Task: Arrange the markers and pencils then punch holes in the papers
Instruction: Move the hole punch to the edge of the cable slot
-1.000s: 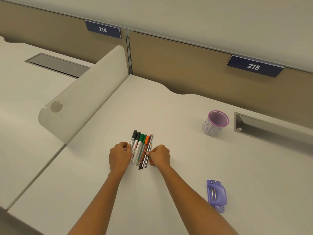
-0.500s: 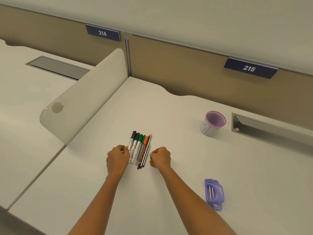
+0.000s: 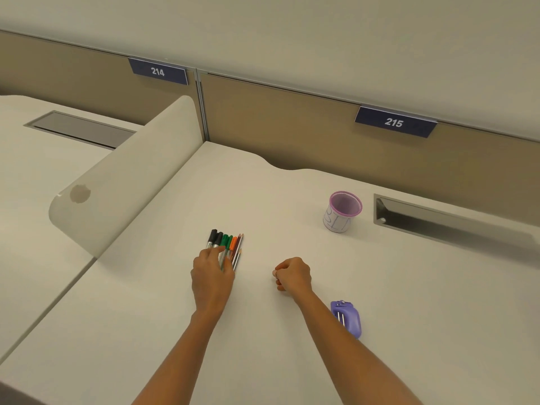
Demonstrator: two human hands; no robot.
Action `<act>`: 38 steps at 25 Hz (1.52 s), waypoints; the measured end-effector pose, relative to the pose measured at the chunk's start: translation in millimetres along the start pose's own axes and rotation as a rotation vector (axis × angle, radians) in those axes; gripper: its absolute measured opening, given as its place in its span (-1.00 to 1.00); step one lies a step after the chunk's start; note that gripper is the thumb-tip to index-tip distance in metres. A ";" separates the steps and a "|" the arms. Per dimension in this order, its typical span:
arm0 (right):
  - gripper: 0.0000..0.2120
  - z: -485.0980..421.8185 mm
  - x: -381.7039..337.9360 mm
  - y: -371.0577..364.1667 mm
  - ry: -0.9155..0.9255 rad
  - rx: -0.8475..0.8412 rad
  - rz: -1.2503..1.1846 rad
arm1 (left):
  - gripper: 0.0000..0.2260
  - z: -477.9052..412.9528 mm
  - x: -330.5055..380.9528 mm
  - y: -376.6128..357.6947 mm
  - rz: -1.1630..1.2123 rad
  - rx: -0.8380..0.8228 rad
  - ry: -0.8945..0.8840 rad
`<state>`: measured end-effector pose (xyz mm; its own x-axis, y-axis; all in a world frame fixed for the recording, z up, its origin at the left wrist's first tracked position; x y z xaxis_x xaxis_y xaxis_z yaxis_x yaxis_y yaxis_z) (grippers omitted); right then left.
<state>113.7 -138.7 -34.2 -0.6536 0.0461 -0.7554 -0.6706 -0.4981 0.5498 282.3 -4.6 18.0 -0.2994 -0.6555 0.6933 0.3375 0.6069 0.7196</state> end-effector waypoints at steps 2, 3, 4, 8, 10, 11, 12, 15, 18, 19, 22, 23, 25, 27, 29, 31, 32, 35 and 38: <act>-0.88 1.3 8.6 25.4 0.023 0.011 0.044 | -0.78 16.9 15.9 -15.6 0.054 -0.067 -0.041; -0.86 2.1 14.3 38.6 0.027 0.022 0.076 | -0.78 26.5 21.2 -26.9 0.081 -0.126 -0.048; -0.84 3.4 21.7 53.2 0.027 0.039 0.105 | -0.78 37.9 26.7 -40.2 0.081 -0.196 -0.054; -0.84 13.2 51.9 100.8 -0.007 0.093 0.152 | -0.74 86.8 48.1 -96.0 -0.060 -0.461 -0.097; -0.84 21.6 70.1 118.6 -0.039 0.099 0.163 | -0.73 109.2 64.4 -117.2 -0.108 -0.553 -0.155; -0.84 27.0 78.7 125.2 -0.055 0.097 0.165 | -0.73 118.5 71.8 -126.0 -0.125 -0.595 -0.188; -0.83 32.4 88.3 131.5 -0.064 0.100 0.158 | -0.72 127.4 78.9 -134.6 -0.138 -0.640 -0.221; -0.79 51.1 117.0 144.3 -0.083 0.120 0.095 | -0.67 149.5 94.6 -154.3 -0.186 -0.747 -0.303; -0.75 70.9 137.8 144.9 -0.106 0.125 0.021 | -0.62 163.2 101.2 -166.6 -0.215 -0.810 -0.355; -0.72 77.8 144.0 144.1 -0.117 0.127 -0.005 | -0.62 167.6 103.9 -169.8 -0.225 -0.824 -0.376; -0.74 91.8 156.2 138.9 -0.128 0.117 -0.079 | -0.68 171.6 108.6 -175.0 -0.254 -0.817 -0.418; -0.74 94.4 158.4 137.5 -0.120 0.115 -0.096 | -0.69 171.1 109.6 -175.9 -0.258 -0.815 -0.417; -0.72 98.0 160.5 136.3 -0.105 0.113 -0.121 | -0.71 170.9 111.7 -178.1 -0.266 -0.821 -0.414; -0.76 100.4 159.6 134.9 -0.100 0.096 -0.143 | -0.76 171.2 113.8 -180.0 -0.269 -0.830 -0.395; -0.82 101.9 159.8 135.7 -0.102 0.090 -0.162 | -0.81 173.5 114.9 -180.7 -0.280 -0.848 -0.372; -0.89 102.5 161.0 140.7 -0.100 0.110 -0.185 | -0.86 176.8 112.2 -182.1 -0.252 -0.892 -0.316; -0.93 102.7 161.5 144.3 -0.095 0.122 -0.215 | -0.88 177.9 109.8 -183.1 -0.221 -0.914 -0.277; -0.90 104.4 160.9 159.8 -0.056 0.152 -0.324 | -0.89 182.9 108.2 -185.7 -0.099 -0.944 -0.175; -0.74 101.2 169.6 180.1 -0.047 0.175 -0.396 | -0.87 189.0 115.7 -192.3 -0.020 -0.961 -0.084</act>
<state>-153.4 -132.9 -27.3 -0.3467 0.2450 -0.9054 -0.9194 -0.2799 0.2763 14.0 -112.2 -32.7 -0.3635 -0.6045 0.7089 0.9070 -0.0558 0.4175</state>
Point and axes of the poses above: each hand's wrist, its own z-axis away from the middle knuckle, its own y-axis out of the back of the hand, x = y × z, the point moved 7 cm from there along -z, towards the middle knuckle, and after that the axes turned 11 degrees about y, right-handed, at the moved point
